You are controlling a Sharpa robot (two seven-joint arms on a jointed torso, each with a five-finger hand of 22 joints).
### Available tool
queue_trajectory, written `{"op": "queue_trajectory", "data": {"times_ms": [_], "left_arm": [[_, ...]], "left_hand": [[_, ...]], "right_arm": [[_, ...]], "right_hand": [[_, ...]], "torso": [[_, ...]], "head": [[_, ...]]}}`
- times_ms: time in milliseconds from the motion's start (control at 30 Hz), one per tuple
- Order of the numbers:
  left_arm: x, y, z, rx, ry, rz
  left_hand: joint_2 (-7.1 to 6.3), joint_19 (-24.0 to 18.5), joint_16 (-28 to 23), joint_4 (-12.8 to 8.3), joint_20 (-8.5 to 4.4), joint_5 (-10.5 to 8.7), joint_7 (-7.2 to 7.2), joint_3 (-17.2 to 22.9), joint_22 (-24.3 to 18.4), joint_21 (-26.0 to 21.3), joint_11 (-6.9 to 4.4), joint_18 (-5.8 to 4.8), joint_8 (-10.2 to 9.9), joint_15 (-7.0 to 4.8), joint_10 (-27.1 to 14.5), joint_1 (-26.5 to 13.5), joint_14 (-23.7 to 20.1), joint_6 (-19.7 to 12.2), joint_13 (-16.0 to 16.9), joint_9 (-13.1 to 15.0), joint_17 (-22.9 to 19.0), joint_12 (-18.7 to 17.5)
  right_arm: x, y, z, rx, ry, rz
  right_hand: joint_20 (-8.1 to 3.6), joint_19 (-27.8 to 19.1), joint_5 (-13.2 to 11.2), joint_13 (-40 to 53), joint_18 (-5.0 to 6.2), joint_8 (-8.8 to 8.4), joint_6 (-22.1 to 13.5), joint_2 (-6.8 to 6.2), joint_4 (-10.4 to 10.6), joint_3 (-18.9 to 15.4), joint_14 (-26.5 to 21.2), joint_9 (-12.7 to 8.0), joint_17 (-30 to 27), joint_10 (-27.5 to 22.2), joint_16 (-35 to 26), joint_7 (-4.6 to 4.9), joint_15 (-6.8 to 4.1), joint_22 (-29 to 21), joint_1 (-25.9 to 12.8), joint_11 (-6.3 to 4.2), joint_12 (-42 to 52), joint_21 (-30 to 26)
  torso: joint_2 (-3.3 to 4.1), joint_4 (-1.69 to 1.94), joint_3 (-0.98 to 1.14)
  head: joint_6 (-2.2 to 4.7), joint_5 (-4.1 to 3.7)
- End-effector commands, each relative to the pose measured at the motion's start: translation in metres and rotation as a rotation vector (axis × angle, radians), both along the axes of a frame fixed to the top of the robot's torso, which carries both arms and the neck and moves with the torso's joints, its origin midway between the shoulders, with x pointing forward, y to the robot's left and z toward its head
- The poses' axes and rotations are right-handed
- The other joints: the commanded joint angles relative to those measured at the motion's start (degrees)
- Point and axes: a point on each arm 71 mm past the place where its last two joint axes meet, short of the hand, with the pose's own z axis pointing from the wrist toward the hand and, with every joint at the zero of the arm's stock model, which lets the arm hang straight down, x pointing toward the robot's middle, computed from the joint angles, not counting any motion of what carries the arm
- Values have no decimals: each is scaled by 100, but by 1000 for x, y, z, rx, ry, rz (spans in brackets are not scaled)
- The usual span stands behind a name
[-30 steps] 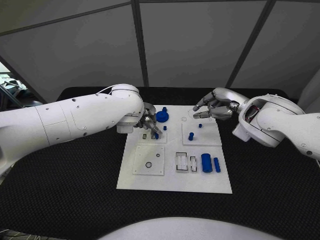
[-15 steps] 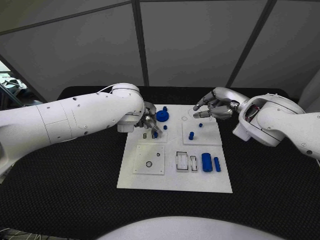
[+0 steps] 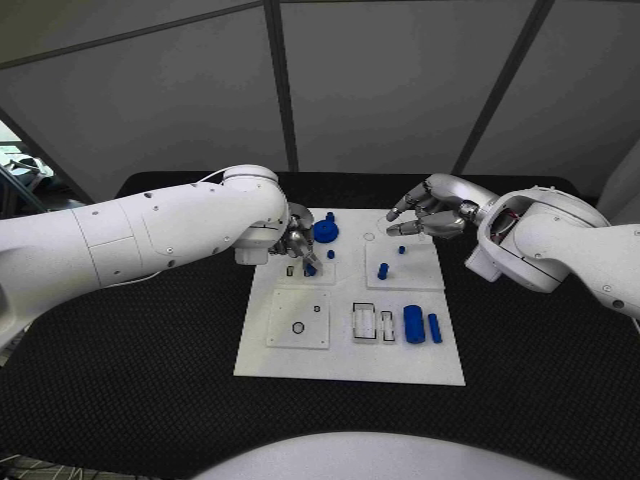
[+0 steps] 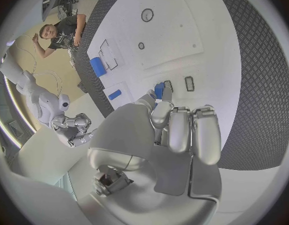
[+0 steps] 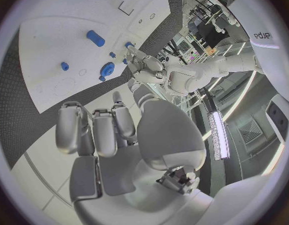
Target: Assemble the parts on the task board
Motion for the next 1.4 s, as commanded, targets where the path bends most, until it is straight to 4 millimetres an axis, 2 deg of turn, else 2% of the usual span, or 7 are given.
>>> {"op": "queue_trajectory", "data": {"times_ms": [33, 133, 233, 767, 1067, 1233, 1400], "left_arm": [[-1, 0, 0, -51, 17, 13], [-2, 2, 0, -73, 15, 30], [-2, 4, 1, -96, 13, 50], [-14, 28, 7, -183, -18, 190], [-23, 33, 2, -207, -182, 250], [-27, 33, -2, -226, -249, 263], [-31, 32, -6, -223, -314, 261]], "left_hand": [[-175, 127, -7, -633, 34, 111, 35, 1070, 594, -16, 13, -907, 51, 29, -10, -77, 280, -19, -20, 88, 279, -48], [-591, 129, -6, -817, 54, 166, 46, 2241, 604, -18, 30, -903, 227, 63, 47, -679, 284, -59, -35, 274, 282, -68], [-711, 137, -3, -924, 57, 224, 31, 2689, 621, -13, 35, -908, 346, 44, 81, -964, 286, -86, -25, 399, 285, -60], [-798, 130, 0, -1063, 45, 341, 10, 3062, 609, -26, 14, -904, 502, 15, 85, -1245, 289, -107, -73, 567, 289, -110], [-865, 176, 3, -1137, 30, 353, -12, 3215, 691, 17, -9, -922, 573, -2, 156, -1330, 291, -88, -10, 634, 294, -49], [-901, 197, 5, -1164, 20, 354, -22, 3296, 725, 36, -19, -929, 601, -12, 181, -1362, 292, -74, 5, 661, 296, -34], [-935, 205, 5, -1186, 13, 355, -30, 3363, 736, 42, -27, -931, 623, -19, 200, -1384, 293, -62, 19, 680, 297, -21]], "right_arm": [[1, 1, 1, -2, -3, 8], [1, 0, 1, -3, -2, 6], [2, 0, 1, -4, -2, 4], [3, -6, 0, -7, -3, -6], [4, -13, 0, -11, -5, -22], [4, -14, 0, -11, -6, -24], [5, -14, 0, -14, -8, -24]], "right_hand": [[7, -4, 29, 5, 31, -14, -25, 30, -4, 15, 299, -9, 219, -18, 8, -4, -27, 5, 32, -3, -5, -13], [7, -4, 29, 5, 31, -14, -25, 30, -4, 15, 299, -9, 219, -18, 8, -4, -27, 5, 32, -3, -5, -13], [7, -4, 29, 5, 31, -14, -25, 30, -4, 15, 299, -9, 219, -18, 8, -4, -27, 5, 32, -3, -5, -13], [6, -6, 30, -2, 32, -11, -21, 37, -1, 17, 297, -9, 208, -21, 0, -3, -27, 1, 31, -2, -11, -15], [6, -6, 30, -1, 32, -10, -20, 39, 1, 17, 297, -9, 206, -19, -1, -3, -27, 0, 29, -2, -10, -16], [6, -8, 31, -12, 33, -9, -18, 39, 6, 14, 295, -8, 196, -26, -9, -3, -26, -4, 22, -1, -20, -18], [6, -8, 32, -21, 33, -8, -16, 38, 12, 11, 295, -8, 194, -31, -11, -3, -26, -6, 14, -1, -28, -19]], "torso": [[-2, 4, -1], [-1, 5, 0], [-2, 9, 0], [-6, 13, 12], [-16, 91, 34], [-18, 109, 51], [-14, 105, 47]], "head": [[-4, -5], [-5, 0], [-7, 6], [-34, 31], [-69, 5], [-64, -4], [-56, 3]]}}
